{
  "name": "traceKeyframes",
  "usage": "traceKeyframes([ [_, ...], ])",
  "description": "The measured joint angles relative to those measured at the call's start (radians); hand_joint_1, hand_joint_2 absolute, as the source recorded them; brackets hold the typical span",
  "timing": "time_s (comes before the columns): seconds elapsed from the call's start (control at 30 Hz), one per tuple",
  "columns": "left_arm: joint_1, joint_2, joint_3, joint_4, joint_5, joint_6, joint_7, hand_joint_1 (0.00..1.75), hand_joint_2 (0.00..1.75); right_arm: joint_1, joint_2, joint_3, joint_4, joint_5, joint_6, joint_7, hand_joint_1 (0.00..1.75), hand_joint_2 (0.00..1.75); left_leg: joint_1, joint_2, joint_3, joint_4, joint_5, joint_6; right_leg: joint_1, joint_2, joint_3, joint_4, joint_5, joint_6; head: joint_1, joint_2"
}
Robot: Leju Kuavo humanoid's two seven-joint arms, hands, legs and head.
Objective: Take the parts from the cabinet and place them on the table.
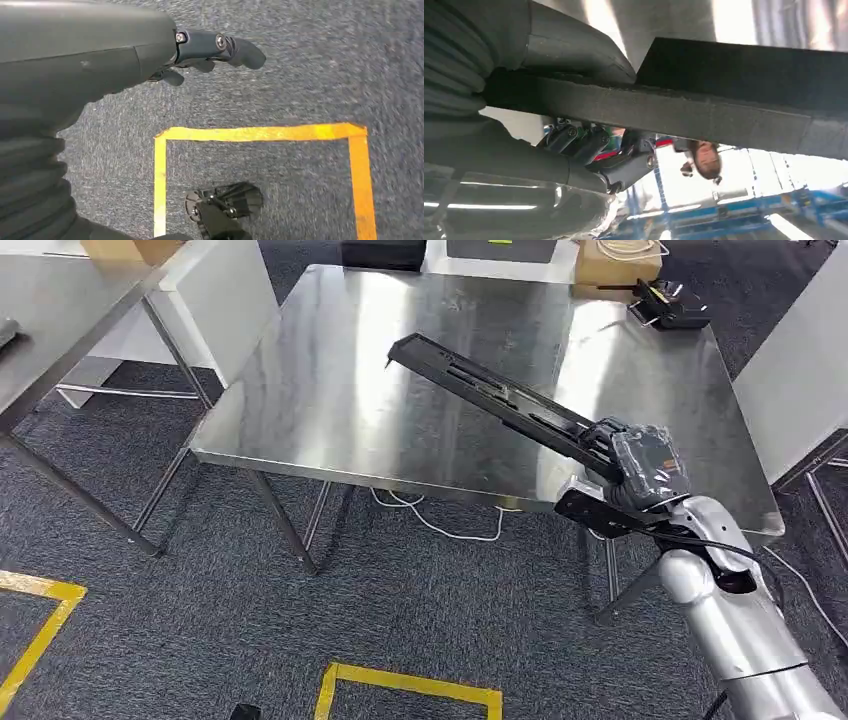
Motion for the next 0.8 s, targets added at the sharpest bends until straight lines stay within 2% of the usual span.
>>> traceKeyframes([
  [0.03, 0.000, 0.000, 0.000, 0.000, 0.000, -0.002, 0.005, 0.00, 1.75, -0.003, 0.001, 0.001, 0.001, 0.032, -0.014, 0.015, 1.71, 1.75, 0.003, -0.050, -0.012, 0.033, -0.029, 0.001, 0.002, 0.005, 0.000, 0.000, 0.002, -0.005, -0.003, 0.000],
  [0.07, 0.000, 0.000, 0.000, 0.000, 0.000, -0.008, 0.008, 0.00, 1.75, -0.008, 0.002, 0.002, 0.004, 0.068, -0.030, 0.035, 1.71, 1.75, 0.001, -0.081, -0.044, 0.104, -0.072, 0.003, 0.005, 0.012, 0.000, 0.000, 0.000, -0.015, -0.004, 0.000],
  [0.1, 0.001, 0.001, 0.000, 0.000, 0.000, -0.015, 0.016, 0.00, 1.75, -0.013, 0.008, 0.004, 0.013, 0.108, -0.043, 0.058, 1.71, 1.75, -0.001, -0.094, -0.089, 0.194, -0.113, 0.004, 0.010, 0.021, 0.000, 0.000, -0.001, -0.023, -0.008, 0.000],
  [0.13, 0.002, 0.002, 0.000, 0.000, 0.000, -0.022, 0.020, 0.00, 1.75, -0.016, 0.014, 0.004, 0.028, 0.122, -0.050, 0.067, 1.71, 1.75, -0.002, -0.099, -0.133, 0.278, -0.141, 0.007, 0.015, 0.028, 0.000, 0.001, -0.002, -0.025, -0.008, 0.000],
  [0.17, 0.003, 0.002, 0.000, 0.000, 0.000, -0.024, 0.022, 0.00, 1.75, -0.018, 0.018, 0.004, 0.042, 0.127, -0.053, 0.068, 1.71, 1.75, -0.003, -0.099, -0.163, 0.325, -0.144, 0.011, 0.021, 0.036, 0.001, 0.001, -0.003, -0.026, -0.007, 0.000],
  [0.2, 0.002, 0.002, 0.000, 0.000, 0.000, -0.027, 0.024, 0.00, 1.75, -0.020, 0.022, 0.004, 0.056, 0.133, -0.054, 0.068, 1.71, 1.75, -0.005, -0.099, -0.169, 0.320, -0.124, 0.018, 0.025, 0.043, 0.002, 0.001, -0.003, -0.026, -0.008, 0.000],
  [0.23, 0.001, 0.002, 0.000, 0.000, 0.000, -0.031, 0.024, 0.00, 1.75, -0.022, 0.025, 0.003, 0.067, 0.135, -0.056, 0.068, 1.71, 1.75, -0.008, -0.099, -0.154, 0.272, -0.085, 0.026, 0.029, 0.049, 0.005, 0.001, -0.004, -0.028, -0.008, 0.000],
  [0.27, 0.000, 0.002, 0.000, 0.000, 0.000, -0.032, 0.024, 0.00, 1.75, -0.025, 0.028, 0.002, 0.078, 0.137, -0.061, 0.067, 1.71, 1.75, -0.013, -0.101, -0.116, 0.183, -0.032, 0.039, 0.033, 0.055, 0.008, 0.000, -0.005, -0.029, -0.008, 0.000],
  [0.3, -0.001, 0.002, 0.000, 0.000, 0.000, -0.032, 0.024, 0.00, 1.75, -0.031, 0.032, -0.002, 0.089, 0.137, -0.071, 0.064, 1.71, 1.75, -0.019, -0.107, -0.073, 0.089, 0.014, 0.056, 0.037, 0.058, 0.011, 0.000, -0.006, -0.029, -0.008, 0.000],
  [0.33, -0.002, 0.007, 0.002, 0.000, 0.000, -0.032, 0.024, 0.00, 1.75, -0.039, 0.037, -0.004, 0.102, 0.142, -0.080, 0.063, 1.71, 1.75, -0.026, -0.116, -0.049, 0.033, 0.024, 0.073, 0.032, 0.059, 0.011, -0.001, -0.007, -0.029, -0.005, 0.000],
  [0.37, -0.003, 0.006, 0.004, 0.000, 0.002, -0.032, 0.024, 0.00, 1.75, -0.054, 0.041, -0.005, 0.119, 0.150, -0.088, 0.062, 1.71, 1.75, -0.030, -0.101, -0.045, 0.021, 0.013, 0.071, 0.045, 0.065, 0.008, 0.000, -0.010, -0.025, -0.005, 0.000],
  [0.4, -0.005, 0.007, 0.006, 0.000, 0.002, -0.032, 0.024, 0.00, 1.75, -0.063, 0.044, -0.008, 0.132, 0.157, -0.092, 0.062, 1.71, 1.75, -0.035, -0.099, -0.045, 0.020, 0.011, 0.070, 0.038, 0.065, 0.007, -0.003, -0.011, -0.021, -0.007, 0.000],
  [0.43, -0.004, 0.007, 0.006, 0.000, 0.002, -0.032, 0.022, 0.00, 1.75, -0.065, 0.047, -0.011, 0.139, 0.165, -0.092, 0.063, 1.71, 1.75, -0.036, -0.099, -0.041, 0.006, 0.012, 0.075, 0.038, 0.065, 0.012, 0.015, 0.004, -0.012, -0.008, 0.000],
  [0.47, -0.004, 0.007, 0.008, 0.000, 0.003, -0.031, 0.021, 0.00, 1.75, -0.068, 0.050, -0.013, 0.148, 0.171, -0.093, 0.064, 1.71, 1.75, -0.039, -0.096, -0.040, 0.000, 0.014, 0.079, 0.046, 0.065, 0.013, 0.016, 0.011, -0.001, -0.006, 0.000],
  [0.5, -0.004, 0.005, 0.010, 0.000, 0.003, -0.031, 0.020, 0.00, 1.75, -0.073, 0.051, -0.016, 0.156, 0.176, -0.094, 0.065, 1.71, 1.75, -0.032, -0.096, -0.012, -0.006, 0.019, 0.081, 0.045, 0.060, 0.004, 0.024, -0.001, 0.001, -0.007, 0.000],
  [0.53, -0.004, 0.005, 0.013, 0.000, 0.003, -0.031, 0.019, 0.00, 1.75, -0.079, 0.055, -0.017, 0.164, 0.178, -0.096, 0.066, 1.71, 1.75, -0.031, -0.095, -0.008, -0.008, 0.019, 0.084, 0.041, 0.043, -0.004, 0.049, -0.015, 0.004, -0.006, 0.000],
  [0.57, -0.005, 0.005, 0.016, 0.000, 0.003, -0.031, 0.019, 0.00, 1.75, -0.087, 0.056, -0.017, 0.172, 0.178, -0.096, 0.066, 1.71, 1.75, -0.031, -0.095, -0.004, -0.007, 0.017, 0.086, 0.039, 0.034, -0.031, 0.100, -0.038, 0.000, 0.000, 0.000],
  [0.63, -0.004, 0.005, 0.017, 0.000, 0.003, -0.031, 0.018, 0.00, 1.75, -0.090, 0.059, -0.019, 0.185, 0.178, -0.099, 0.066, 1.71, 1.75, -0.031, -0.095, 0.001, -0.007, 0.009, 0.084, 0.034, 0.032, -0.115, 0.246, -0.095, 0.000, 0.001, 0.000],
  [0.67, -0.003, 0.003, 0.018, 0.000, 0.003, -0.031, 0.018, 0.00, 1.75, -0.090, 0.060, -0.019, 0.195, 0.179, -0.099, 0.066, 1.71, 1.75, -0.031, -0.095, 0.005, -0.007, 0.004, 0.081, 0.030, 0.031, -0.153, 0.302, -0.110, 0.004, 0.001, 0.000],
  [0.7, -0.002, 0.002, 0.018, 0.000, 0.003, -0.031, 0.018, 0.00, 1.75, -0.090, 0.062, -0.019, 0.202, 0.180, -0.099, 0.065, 1.71, 1.75, -0.030, -0.095, 0.011, -0.006, 0.000, 0.078, 0.026, 0.030, -0.164, 0.306, -0.103, 0.012, 0.001, 0.000],
  [0.73, -0.002, 0.001, 0.021, 0.000, 0.003, -0.031, 0.018, 0.00, 1.75, -0.090, 0.064, -0.019, 0.210, 0.182, -0.099, 0.065, 1.71, 1.75, -0.027, -0.095, 0.021, -0.006, -0.008, 0.073, 0.020, 0.028, -0.150, 0.261, -0.074, 0.029, 0.002, 0.000],
  [0.77, -0.002, 0.000, 0.023, 0.000, 0.003, -0.031, 0.018, 0.00, 1.75, -0.091, 0.066, -0.020, 0.214, 0.182, -0.099, 0.064, 1.71, 1.75, -0.023, -0.095, 0.032, -0.005, -0.017, 0.068, 0.015, 0.025, -0.117, 0.182, -0.031, 0.043, 0.001, 0.000],
  [0.8, -0.002, -0.001, 0.024, 0.000, 0.003, -0.031, 0.018, 0.00, 1.75, -0.095, 0.068, -0.020, 0.218, 0.182, -0.099, 0.064, 1.71, 1.75, -0.020, -0.094, 0.045, -0.005, -0.028, 0.061, 0.009, 0.018, -0.074, 0.083, 0.022, 0.063, 0.003, 0.000],
])
